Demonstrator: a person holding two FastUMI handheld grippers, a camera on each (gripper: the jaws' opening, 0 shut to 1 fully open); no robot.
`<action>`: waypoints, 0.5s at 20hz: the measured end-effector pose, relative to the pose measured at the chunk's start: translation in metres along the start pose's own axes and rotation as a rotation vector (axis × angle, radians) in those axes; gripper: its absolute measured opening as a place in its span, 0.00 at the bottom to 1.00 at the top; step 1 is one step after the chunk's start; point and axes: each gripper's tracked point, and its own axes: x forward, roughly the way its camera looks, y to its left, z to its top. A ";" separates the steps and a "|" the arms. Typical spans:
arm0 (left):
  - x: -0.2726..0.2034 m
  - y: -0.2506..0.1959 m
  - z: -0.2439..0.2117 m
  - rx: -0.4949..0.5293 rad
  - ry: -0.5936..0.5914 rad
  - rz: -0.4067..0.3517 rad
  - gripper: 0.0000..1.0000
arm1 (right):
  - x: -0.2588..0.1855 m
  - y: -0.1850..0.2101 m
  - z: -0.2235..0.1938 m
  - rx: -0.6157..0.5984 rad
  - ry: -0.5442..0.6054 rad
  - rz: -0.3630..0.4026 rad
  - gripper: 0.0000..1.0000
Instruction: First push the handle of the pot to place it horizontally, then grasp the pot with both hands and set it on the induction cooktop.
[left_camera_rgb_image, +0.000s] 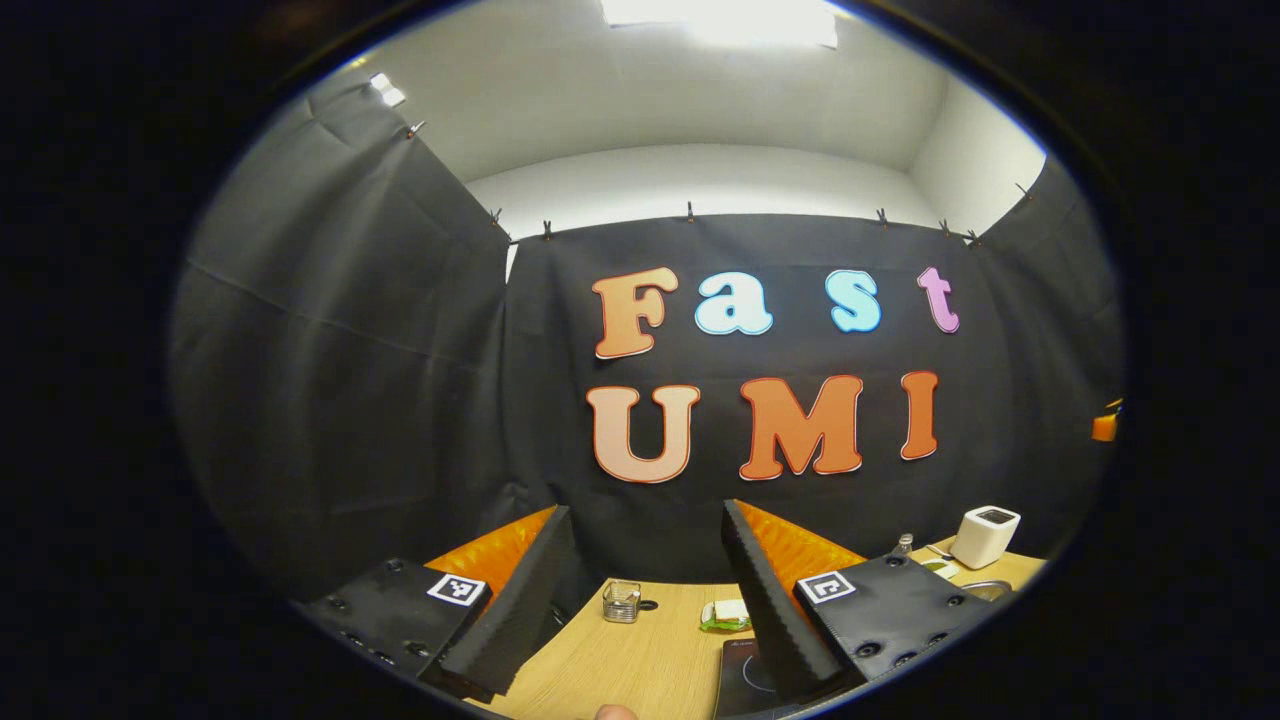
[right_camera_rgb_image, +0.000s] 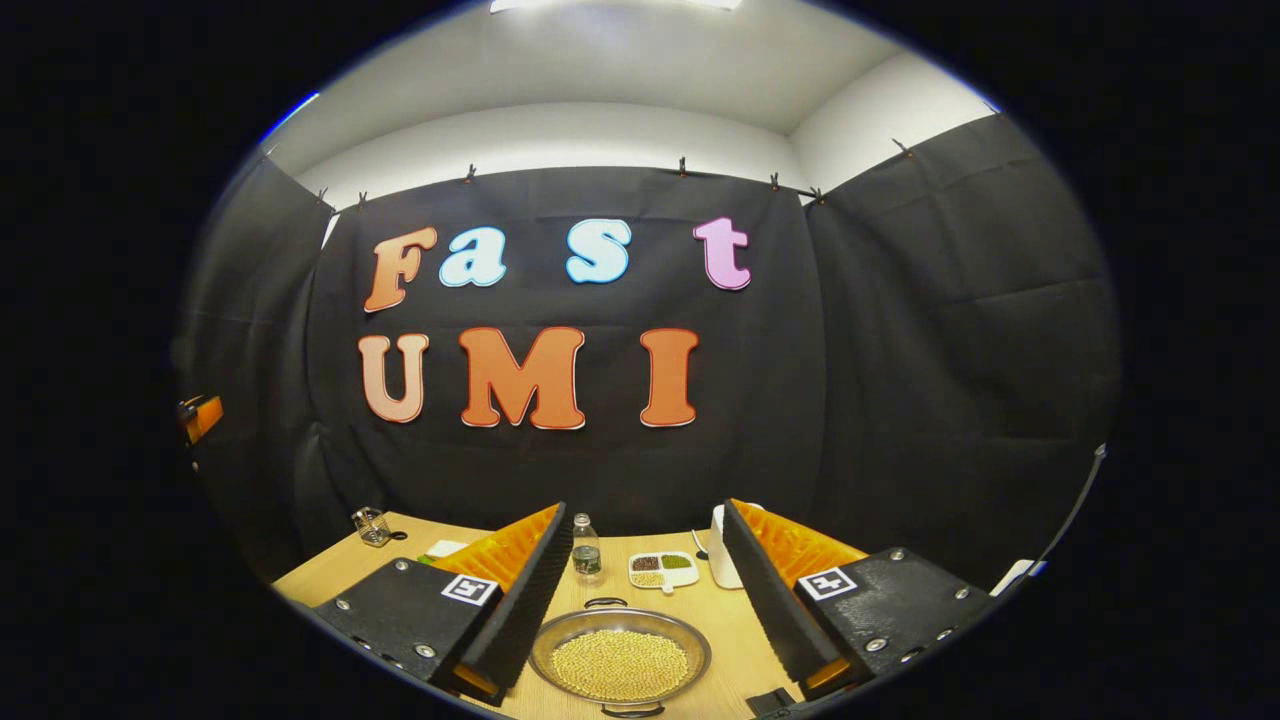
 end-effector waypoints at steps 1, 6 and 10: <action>0.000 0.000 -0.001 0.001 -0.001 0.000 0.99 | 0.003 0.002 -0.005 0.002 0.011 0.004 0.87; 0.003 -0.003 -0.005 0.019 -0.003 -0.002 0.98 | 0.010 0.006 -0.031 -0.015 0.071 0.017 0.68; 0.008 -0.008 -0.011 0.021 0.007 -0.006 0.98 | 0.013 0.014 -0.060 -0.028 0.134 0.043 0.50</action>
